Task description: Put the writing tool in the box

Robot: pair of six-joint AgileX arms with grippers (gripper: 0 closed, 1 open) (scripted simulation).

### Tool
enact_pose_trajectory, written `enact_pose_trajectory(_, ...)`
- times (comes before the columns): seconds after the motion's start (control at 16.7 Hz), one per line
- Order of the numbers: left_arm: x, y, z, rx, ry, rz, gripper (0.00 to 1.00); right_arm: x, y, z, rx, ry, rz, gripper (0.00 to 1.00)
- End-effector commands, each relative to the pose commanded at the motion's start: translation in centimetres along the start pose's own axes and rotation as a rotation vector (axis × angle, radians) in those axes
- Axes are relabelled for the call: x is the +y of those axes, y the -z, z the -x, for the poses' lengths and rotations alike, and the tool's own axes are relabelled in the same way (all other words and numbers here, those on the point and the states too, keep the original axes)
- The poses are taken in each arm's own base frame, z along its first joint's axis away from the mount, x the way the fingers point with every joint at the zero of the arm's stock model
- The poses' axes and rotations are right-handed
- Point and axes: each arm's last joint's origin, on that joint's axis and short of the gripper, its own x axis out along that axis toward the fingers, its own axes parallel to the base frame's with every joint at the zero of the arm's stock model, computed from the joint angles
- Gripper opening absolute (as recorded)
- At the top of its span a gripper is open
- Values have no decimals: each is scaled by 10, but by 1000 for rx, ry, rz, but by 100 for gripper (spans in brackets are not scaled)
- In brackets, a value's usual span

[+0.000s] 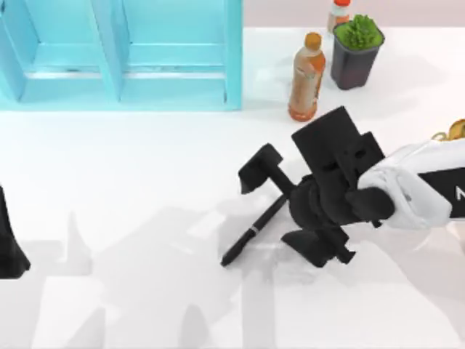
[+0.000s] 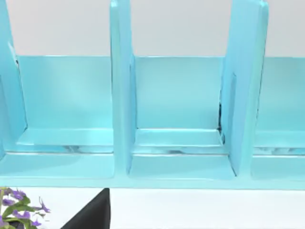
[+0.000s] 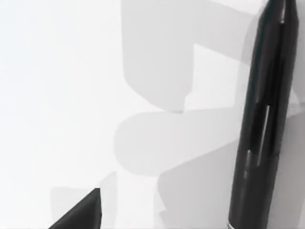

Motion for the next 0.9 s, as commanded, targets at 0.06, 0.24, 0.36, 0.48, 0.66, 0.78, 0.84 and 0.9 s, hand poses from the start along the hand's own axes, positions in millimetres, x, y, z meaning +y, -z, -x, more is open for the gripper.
enact_pose_trajectory(0.06, 0, 0, 0, 0, 0, 0, 100, 0, 0, -4, 0, -2, 0, 100)
enact_pose_trajectory(0.24, 0, 0, 0, 0, 0, 0, 100, 0, 0, -5, -1, -3, 0, 100)
enact_pose_trajectory(0.36, 0, 0, 0, 0, 0, 0, 100, 0, 0, -5, -1, -3, 0, 92)
enact_pose_trajectory(0.48, 0, 0, 0, 0, 0, 0, 100, 0, 0, -5, -1, -3, 0, 77)
enact_pose_trajectory(0.66, 0, 0, 0, 0, 0, 0, 100, 0, 0, -5, -1, -3, 0, 55)
enact_pose_trajectory(0.78, 0, 0, 0, 0, 0, 0, 100, 0, 0, -5, -1, -3, 0, 40)
enact_pose_trajectory(0.84, 0, 0, 0, 0, 0, 0, 100, 0, 0, -5, -1, -3, 0, 32)
enact_pose_trajectory(0.9, 0, 0, 0, 0, 0, 0, 100, 0, 0, -5, -1, -3, 0, 25)
